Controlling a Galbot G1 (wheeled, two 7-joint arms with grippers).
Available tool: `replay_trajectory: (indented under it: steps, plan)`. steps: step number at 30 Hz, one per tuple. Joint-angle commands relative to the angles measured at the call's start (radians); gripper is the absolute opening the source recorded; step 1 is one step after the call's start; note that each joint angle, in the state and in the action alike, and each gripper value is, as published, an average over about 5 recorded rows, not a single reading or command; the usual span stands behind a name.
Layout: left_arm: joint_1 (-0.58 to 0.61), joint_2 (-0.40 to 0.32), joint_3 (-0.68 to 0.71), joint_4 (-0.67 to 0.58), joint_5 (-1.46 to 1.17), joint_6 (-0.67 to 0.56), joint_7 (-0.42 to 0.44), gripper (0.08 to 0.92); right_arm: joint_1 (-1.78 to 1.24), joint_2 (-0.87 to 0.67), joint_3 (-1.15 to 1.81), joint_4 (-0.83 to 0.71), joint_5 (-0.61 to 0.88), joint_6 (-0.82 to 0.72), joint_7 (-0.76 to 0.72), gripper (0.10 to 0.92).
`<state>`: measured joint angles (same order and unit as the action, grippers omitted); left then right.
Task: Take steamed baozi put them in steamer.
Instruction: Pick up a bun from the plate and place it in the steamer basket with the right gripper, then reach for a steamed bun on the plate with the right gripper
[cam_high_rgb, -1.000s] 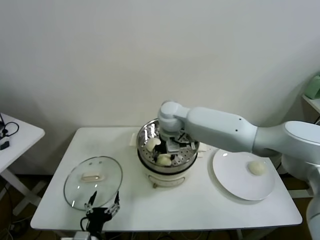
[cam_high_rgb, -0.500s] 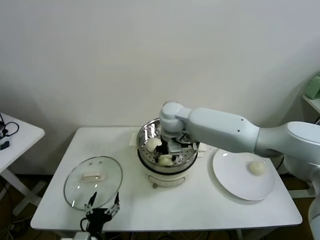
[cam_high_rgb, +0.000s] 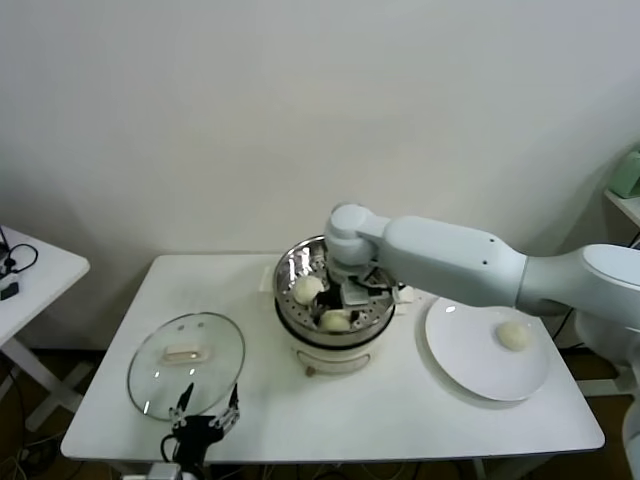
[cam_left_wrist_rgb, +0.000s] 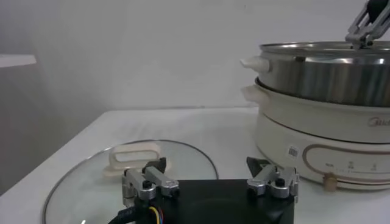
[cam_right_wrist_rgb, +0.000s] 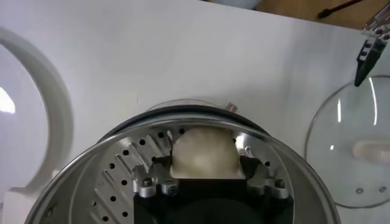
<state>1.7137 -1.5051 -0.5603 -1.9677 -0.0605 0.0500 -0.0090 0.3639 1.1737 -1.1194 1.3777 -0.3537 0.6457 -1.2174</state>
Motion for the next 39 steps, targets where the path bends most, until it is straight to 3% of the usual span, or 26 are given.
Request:
replay_trajectory:
  steps: [1,11,16,28,31,39]
  plan:
    - [0.001,0.0,-0.001,-0.003,0.0,0.002,0.002,0.823,0.008,-0.007,0.0,0.003,0.001,0.0,-0.002,0.807]
    - [-0.001,0.001,-0.001,0.0,-0.001,0.0,0.002,0.823,0.07,-0.034,0.028,0.011,0.047,-0.005,-0.016,0.823]
    - [-0.01,0.009,0.002,0.001,-0.001,0.003,0.003,0.823,0.186,-0.094,0.021,0.028,0.144,-0.067,-0.025,0.823]
    - [-0.027,0.041,0.001,-0.03,-0.016,-0.057,0.052,0.823,0.39,-0.402,-0.19,-0.111,0.804,-0.624,-0.001,0.823]
    - [-0.032,0.042,0.004,-0.035,-0.029,-0.071,0.062,0.823,0.357,-0.493,-0.184,-0.161,0.768,-0.641,-0.003,0.823]
    - [-0.035,0.042,0.017,-0.039,-0.026,-0.073,0.072,0.823,0.05,-0.658,0.059,-0.254,0.508,-0.587,-0.044,0.823]
